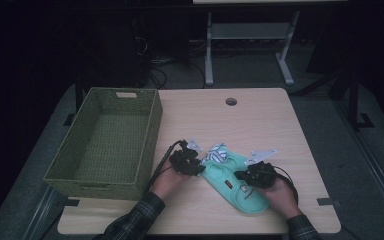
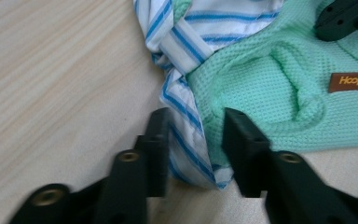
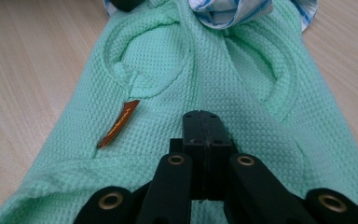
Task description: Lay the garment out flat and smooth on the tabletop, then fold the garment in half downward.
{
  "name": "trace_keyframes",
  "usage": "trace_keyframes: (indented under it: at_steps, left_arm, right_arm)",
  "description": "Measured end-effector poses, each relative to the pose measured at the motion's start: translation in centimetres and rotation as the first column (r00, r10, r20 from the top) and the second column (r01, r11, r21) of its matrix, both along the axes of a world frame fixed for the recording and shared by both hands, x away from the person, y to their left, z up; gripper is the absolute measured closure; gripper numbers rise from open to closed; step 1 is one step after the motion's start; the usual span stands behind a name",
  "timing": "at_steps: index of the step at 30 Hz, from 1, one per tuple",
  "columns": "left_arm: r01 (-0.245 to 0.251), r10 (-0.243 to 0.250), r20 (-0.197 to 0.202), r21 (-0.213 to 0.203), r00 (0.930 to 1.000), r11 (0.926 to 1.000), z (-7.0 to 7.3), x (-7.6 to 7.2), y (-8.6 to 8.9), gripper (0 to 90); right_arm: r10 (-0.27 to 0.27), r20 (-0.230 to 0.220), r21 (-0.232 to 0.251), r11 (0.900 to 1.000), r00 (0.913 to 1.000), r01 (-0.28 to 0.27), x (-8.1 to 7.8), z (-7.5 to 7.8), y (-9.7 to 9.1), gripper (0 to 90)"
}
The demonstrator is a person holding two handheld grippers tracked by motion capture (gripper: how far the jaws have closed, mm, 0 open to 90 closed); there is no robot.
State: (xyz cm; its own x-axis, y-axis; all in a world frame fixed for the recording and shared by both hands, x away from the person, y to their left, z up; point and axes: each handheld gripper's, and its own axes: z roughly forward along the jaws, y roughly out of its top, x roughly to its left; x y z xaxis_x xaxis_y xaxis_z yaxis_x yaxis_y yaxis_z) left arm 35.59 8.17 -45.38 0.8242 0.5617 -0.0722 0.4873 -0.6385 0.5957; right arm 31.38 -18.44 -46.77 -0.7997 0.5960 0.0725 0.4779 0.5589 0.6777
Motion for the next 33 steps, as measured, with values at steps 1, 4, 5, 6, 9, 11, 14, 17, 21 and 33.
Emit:
trace_keyframes:
  at_steps: [1, 4, 5, 6, 9, 11, 14, 17, 21, 33]
  left_arm:
    - [-0.008, 0.008, -0.006, 0.009, 0.9999, 0.9999, -0.1, 0.0, -0.1, 55.3]
    - [-0.02, 0.02, 0.001, 0.005, 0.9998, 0.9998, -0.4, -0.1, -0.2, 48.1]
    - [-0.019, 0.019, 0.01, 0.013, 0.9998, 0.9997, -0.4, -0.1, -0.3, 48.3]
    - [-0.016, 0.016, 0.022, 0.022, 0.9996, 0.9996, -0.4, -0.2, -0.4, 49.2]
    - [-0.011, 0.01, 0.033, 0.024, 0.9994, 0.9997, -0.4, -0.4, -0.6, 57.8]
    - [-0.003, 0.003, 0.03, 0.019, 0.9995, 0.9998, -0.4, -0.5, -0.7, 63.6]
    - [0.007, -0.007, 0.029, 0.011, 0.9996, 0.9999, -0.4, -0.4, -0.8, 71.6]
    - [0.013, -0.013, 0.02, 0.005, 0.9997, 0.9999, -0.4, -0.3, -0.7, 77.7]
    - [0.015, -0.015, -0.002, -0.015, 0.9999, 0.9998, -0.4, 0.0, -0.5, 79.6]
    - [-0.012, 0.013, 0.007, -0.169, 0.9999, 0.9855, 2.0, 0.0, 1.1, 81.0]
  right_arm:
    - [0.001, 0.0, 0.0, 1.0, 1.0, -0.001, 0.0, 0.0, 0.0, 89.5]
    - [0.001, -0.001, 0.0, 1.0, 1.0, -0.001, 0.0, 0.0, 0.0, 89.5]
    - [0.0, 0.0, 0.0, 1.0, 1.0, 0.0, 0.0, 0.0, 0.0, 89.5]
    - [0.0, 0.0, 0.0, 1.0, 1.0, 0.0, 0.0, 0.0, 0.0, 89.5]
    - [-0.001, 0.0, 0.003, 1.0, 1.0, 0.001, 0.0, 0.0, 0.1, 89.5]
    - [-0.004, -0.002, 0.006, 1.0, 1.0, 0.004, 0.0, 0.0, 0.1, 89.5]
    - [-0.002, -0.001, 0.003, 1.0, 1.0, 0.002, 0.0, 0.0, 0.1, 89.5]
    - [-0.001, -0.003, 0.006, 1.0, 1.0, 0.001, 0.1, 0.0, 0.1, 89.6]
    - [-0.003, -0.003, 0.005, 1.0, 1.0, 0.003, 0.1, 0.0, 0.1, 89.6]
    - [0.003, -0.008, 0.004, 1.0, 1.0, -0.003, 0.3, 0.0, 0.4, 89.6]
